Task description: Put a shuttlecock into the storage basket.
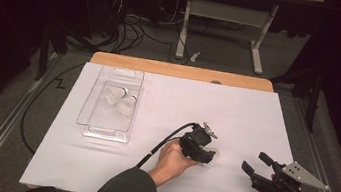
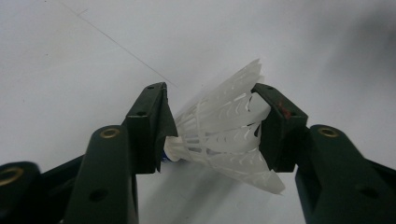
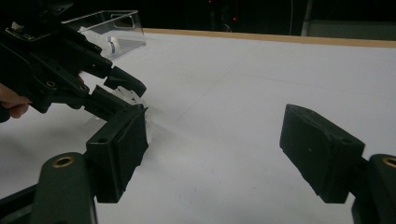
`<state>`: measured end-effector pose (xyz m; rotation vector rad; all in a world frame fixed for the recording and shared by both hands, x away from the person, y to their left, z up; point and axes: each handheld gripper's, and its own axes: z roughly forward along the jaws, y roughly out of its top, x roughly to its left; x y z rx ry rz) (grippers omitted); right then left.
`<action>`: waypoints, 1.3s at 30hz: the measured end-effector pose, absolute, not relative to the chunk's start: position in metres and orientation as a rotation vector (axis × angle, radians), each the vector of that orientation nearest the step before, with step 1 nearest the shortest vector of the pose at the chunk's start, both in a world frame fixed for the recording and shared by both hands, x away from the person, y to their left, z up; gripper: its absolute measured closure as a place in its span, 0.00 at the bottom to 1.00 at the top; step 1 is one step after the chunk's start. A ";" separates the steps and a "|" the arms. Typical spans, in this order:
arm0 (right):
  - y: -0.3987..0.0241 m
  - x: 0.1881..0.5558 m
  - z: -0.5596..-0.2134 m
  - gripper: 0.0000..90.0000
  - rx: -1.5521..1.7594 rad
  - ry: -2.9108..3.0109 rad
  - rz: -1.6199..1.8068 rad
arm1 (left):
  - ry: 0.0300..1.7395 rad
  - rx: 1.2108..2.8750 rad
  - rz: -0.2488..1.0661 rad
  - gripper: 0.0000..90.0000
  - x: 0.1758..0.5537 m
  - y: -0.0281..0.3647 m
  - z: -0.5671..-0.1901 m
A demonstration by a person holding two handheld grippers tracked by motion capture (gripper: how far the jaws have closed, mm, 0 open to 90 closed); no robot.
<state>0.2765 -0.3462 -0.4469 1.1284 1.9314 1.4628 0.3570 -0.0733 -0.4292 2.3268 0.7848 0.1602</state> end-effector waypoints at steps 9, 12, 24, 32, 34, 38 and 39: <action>-0.346 0.276 -0.447 0.26 1.130 1.929 1.463 | 0.762 2.352 0.210 0.66 0.352 -0.069 -0.428; -0.346 0.276 -0.447 0.26 1.131 1.928 1.464 | 0.758 2.355 0.218 0.69 0.351 -0.067 -0.427; -0.346 0.276 -0.447 0.26 1.128 1.926 1.464 | 0.763 2.341 0.270 0.85 0.350 -0.059 -0.424; -0.346 0.276 -0.447 0.26 1.130 1.928 1.465 | 0.760 2.328 0.253 0.96 0.351 -0.054 -0.422; -0.346 0.276 -0.447 0.26 1.127 1.929 1.465 | 0.759 2.323 0.248 0.97 0.352 -0.053 -0.421; -0.346 0.276 -0.447 0.26 1.126 1.930 1.466 | 0.759 2.319 0.239 0.98 0.353 -0.049 -0.418; -0.346 0.276 -0.447 0.26 1.127 1.932 1.467 | 0.760 2.315 0.240 0.98 0.353 -0.048 -0.417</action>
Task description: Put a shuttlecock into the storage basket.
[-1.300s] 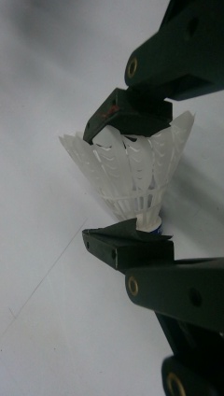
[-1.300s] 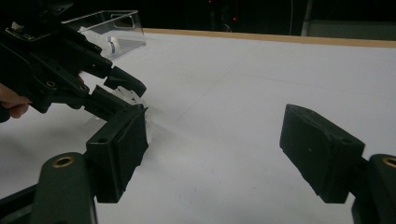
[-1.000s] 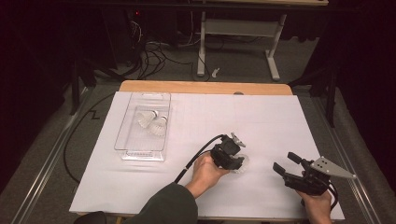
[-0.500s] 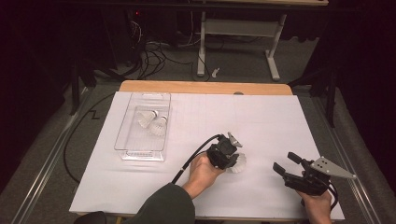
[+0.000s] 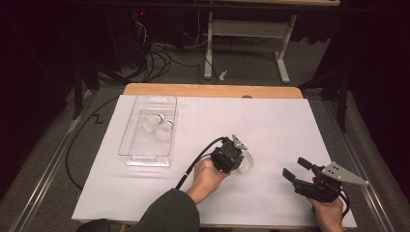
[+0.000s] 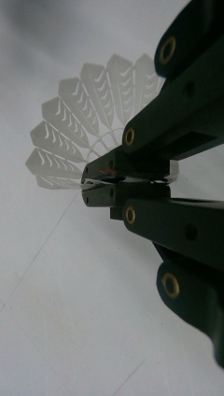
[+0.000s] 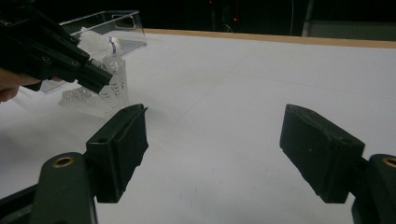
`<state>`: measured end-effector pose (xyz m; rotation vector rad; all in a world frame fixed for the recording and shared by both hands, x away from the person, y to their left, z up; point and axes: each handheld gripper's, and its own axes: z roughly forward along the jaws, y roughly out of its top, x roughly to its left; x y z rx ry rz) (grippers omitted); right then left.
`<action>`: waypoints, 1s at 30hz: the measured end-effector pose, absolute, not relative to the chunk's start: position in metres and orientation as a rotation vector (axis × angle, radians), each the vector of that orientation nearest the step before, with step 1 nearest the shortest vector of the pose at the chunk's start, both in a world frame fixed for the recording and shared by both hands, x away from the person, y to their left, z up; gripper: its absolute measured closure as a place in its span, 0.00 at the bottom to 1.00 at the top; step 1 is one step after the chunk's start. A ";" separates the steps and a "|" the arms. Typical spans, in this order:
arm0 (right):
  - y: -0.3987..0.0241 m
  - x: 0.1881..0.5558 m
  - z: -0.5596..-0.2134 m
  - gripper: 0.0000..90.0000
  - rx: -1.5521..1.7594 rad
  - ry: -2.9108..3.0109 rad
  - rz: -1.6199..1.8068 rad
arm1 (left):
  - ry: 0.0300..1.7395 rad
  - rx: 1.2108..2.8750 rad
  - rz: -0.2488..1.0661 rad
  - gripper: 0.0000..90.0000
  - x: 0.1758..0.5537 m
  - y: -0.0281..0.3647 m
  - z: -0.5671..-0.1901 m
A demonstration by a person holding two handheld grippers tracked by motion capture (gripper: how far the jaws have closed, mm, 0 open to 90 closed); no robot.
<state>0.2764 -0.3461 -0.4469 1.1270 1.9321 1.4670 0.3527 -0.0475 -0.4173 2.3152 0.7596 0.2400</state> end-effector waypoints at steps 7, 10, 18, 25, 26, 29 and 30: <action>-0.346 0.277 -0.447 0.26 1.126 1.932 1.467 | 0.766 2.275 0.231 0.98 0.355 -0.038 -0.412; -0.346 0.277 -0.447 0.26 1.127 1.932 1.467 | 0.765 2.256 0.224 0.98 0.355 -0.035 -0.411; -0.346 0.277 -0.447 0.26 1.127 1.932 1.467 | 0.765 2.200 0.225 0.98 0.354 -0.024 -0.406; -0.346 0.277 -0.447 0.26 1.127 1.930 1.467 | 0.778 2.169 0.224 0.98 0.353 -0.013 -0.404; -0.346 0.277 -0.447 0.26 1.128 1.931 1.467 | 0.780 2.166 0.226 0.98 0.353 -0.012 -0.403; -0.346 0.277 -0.447 0.26 1.127 1.930 1.467 | 0.788 2.150 0.225 0.98 0.353 -0.006 -0.401; -0.346 0.277 -0.447 0.26 1.129 1.928 1.466 | 0.791 2.144 0.226 0.98 0.353 -0.005 -0.400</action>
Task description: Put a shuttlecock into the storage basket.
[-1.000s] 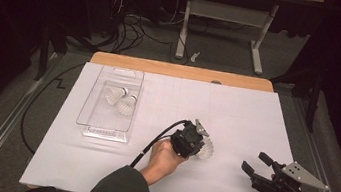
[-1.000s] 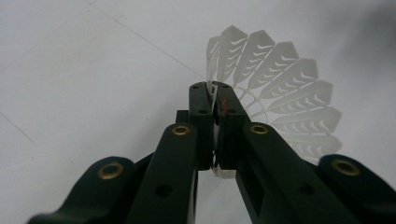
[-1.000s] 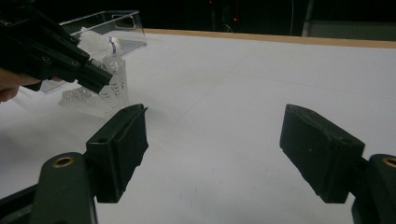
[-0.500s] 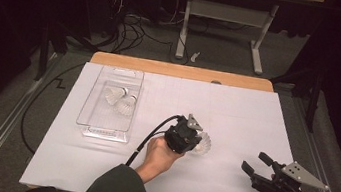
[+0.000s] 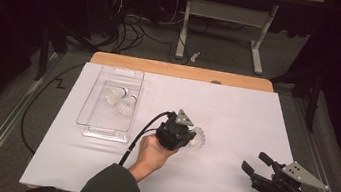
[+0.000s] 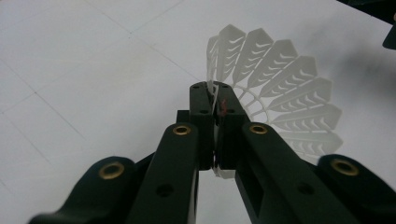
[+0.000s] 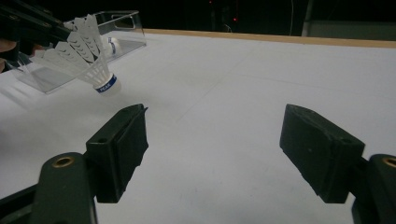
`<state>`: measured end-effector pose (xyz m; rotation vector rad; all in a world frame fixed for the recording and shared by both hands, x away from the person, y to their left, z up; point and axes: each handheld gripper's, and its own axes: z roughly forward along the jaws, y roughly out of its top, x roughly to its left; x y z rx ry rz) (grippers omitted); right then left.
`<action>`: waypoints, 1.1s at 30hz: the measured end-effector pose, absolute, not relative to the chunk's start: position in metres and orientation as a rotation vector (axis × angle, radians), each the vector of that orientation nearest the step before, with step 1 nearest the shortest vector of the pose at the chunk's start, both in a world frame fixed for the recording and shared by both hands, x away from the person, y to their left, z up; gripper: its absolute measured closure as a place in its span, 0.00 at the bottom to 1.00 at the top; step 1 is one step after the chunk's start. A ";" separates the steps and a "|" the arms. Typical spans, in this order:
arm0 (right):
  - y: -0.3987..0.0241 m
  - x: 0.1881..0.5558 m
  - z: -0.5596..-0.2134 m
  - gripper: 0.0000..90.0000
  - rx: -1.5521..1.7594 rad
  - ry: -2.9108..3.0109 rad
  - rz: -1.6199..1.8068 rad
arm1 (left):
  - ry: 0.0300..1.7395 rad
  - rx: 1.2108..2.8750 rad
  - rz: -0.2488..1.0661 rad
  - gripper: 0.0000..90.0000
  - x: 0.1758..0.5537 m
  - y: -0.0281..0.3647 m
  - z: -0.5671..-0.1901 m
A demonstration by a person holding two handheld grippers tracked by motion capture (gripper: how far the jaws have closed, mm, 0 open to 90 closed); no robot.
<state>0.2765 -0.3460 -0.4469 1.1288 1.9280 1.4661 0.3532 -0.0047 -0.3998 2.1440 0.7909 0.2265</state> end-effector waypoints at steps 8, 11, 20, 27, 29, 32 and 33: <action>-0.346 0.277 -0.447 0.26 1.129 1.928 1.466 | 0.807 2.123 0.240 0.98 0.353 0.008 -0.395; -0.346 0.277 -0.447 0.26 1.129 1.930 1.467 | 0.814 2.115 0.245 0.98 0.352 0.013 -0.394; -0.346 0.277 -0.447 0.26 1.129 1.930 1.467 | 0.830 2.092 0.248 0.98 0.352 0.027 -0.392; -0.346 0.277 -0.447 0.26 1.128 1.929 1.467 | 0.843 2.079 0.250 0.98 0.351 0.034 -0.390; -0.346 0.277 -0.447 0.26 1.129 1.929 1.467 | 0.843 2.076 0.252 0.98 0.351 0.036 -0.390; -0.346 0.276 -0.447 0.26 1.130 1.927 1.466 | 0.844 2.072 0.256 0.98 0.351 0.038 -0.389; -0.346 0.276 -0.447 0.26 1.130 1.927 1.467 | 0.846 2.070 0.257 0.98 0.350 0.039 -0.388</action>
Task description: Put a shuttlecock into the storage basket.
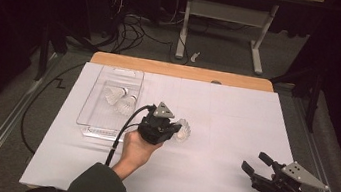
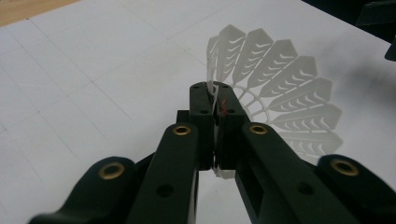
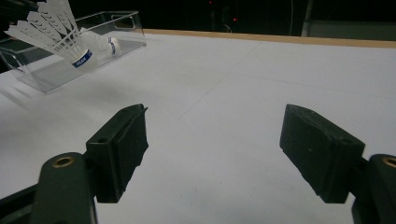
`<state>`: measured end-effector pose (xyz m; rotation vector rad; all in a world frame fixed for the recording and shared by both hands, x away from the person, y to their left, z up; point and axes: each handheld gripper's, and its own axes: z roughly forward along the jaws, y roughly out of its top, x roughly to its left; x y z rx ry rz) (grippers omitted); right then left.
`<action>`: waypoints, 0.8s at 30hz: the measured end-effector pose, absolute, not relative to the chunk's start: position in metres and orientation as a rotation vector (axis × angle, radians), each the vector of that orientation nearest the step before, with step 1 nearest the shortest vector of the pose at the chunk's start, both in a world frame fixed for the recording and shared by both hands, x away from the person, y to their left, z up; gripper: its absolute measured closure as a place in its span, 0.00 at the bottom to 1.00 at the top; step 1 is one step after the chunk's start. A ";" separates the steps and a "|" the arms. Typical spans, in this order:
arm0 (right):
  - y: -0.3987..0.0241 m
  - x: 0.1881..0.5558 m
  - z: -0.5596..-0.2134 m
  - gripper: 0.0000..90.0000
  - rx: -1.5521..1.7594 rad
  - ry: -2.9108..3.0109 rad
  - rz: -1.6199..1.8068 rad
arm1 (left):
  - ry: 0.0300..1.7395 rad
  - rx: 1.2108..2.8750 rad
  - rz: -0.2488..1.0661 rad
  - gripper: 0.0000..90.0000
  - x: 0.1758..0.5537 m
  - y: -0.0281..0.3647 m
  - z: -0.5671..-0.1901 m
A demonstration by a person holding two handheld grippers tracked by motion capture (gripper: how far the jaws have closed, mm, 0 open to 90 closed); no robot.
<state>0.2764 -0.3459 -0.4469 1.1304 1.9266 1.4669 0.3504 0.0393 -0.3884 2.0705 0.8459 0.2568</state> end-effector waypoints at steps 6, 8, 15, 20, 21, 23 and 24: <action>-0.346 0.276 -0.447 0.26 1.131 1.926 1.467 | 0.855 2.060 0.250 0.98 0.351 0.046 -0.386; -0.346 0.276 -0.447 0.26 1.131 1.926 1.467 | 0.857 2.058 0.252 0.98 0.351 0.048 -0.385; -0.346 0.276 -0.447 0.26 1.127 1.926 1.467 | 0.876 2.044 0.253 0.98 0.351 0.056 -0.383; -0.346 0.276 -0.447 0.26 1.126 1.929 1.466 | 0.885 2.044 0.255 0.98 0.352 0.061 -0.381; -0.346 0.276 -0.447 0.26 1.126 1.929 1.465 | 0.887 2.042 0.256 0.98 0.352 0.062 -0.381; -0.346 0.277 -0.447 0.26 1.126 1.930 1.464 | 0.890 2.041 0.259 0.98 0.352 0.065 -0.380; -0.346 0.277 -0.447 0.26 1.126 1.930 1.464 | 0.892 2.040 0.259 0.98 0.352 0.066 -0.379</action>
